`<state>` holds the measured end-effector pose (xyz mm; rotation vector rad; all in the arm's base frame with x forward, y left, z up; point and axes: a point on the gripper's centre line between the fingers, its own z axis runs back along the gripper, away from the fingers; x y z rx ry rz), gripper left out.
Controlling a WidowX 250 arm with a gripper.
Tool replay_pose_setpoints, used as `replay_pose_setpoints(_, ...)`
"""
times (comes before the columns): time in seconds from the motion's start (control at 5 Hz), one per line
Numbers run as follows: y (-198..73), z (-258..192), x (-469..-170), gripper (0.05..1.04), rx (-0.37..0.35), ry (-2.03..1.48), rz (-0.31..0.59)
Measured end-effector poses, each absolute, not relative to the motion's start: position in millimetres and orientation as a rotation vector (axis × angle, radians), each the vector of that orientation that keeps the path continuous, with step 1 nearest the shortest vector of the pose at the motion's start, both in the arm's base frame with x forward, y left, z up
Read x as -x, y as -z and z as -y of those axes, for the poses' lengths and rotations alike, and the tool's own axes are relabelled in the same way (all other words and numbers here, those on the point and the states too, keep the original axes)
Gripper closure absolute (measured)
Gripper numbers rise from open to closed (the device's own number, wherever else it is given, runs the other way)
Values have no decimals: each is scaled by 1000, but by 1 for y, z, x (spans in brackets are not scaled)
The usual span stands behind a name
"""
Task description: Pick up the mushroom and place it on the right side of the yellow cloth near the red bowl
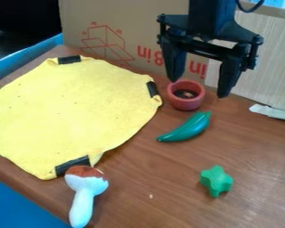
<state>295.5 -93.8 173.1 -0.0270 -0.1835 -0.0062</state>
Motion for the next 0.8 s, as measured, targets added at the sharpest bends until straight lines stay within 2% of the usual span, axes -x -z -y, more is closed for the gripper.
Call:
replay_pose_setpoints(0.2,-164,95,-295,84,30,6,150)
replay_pose_setpoints(0.4,-166,68,-304,84,121,-70,144)
replay_pose_setpoints(0.6,-176,58,-297,84,176,-83,179)
replay_pose_setpoints(0.8,-175,33,-283,84,190,-153,222)
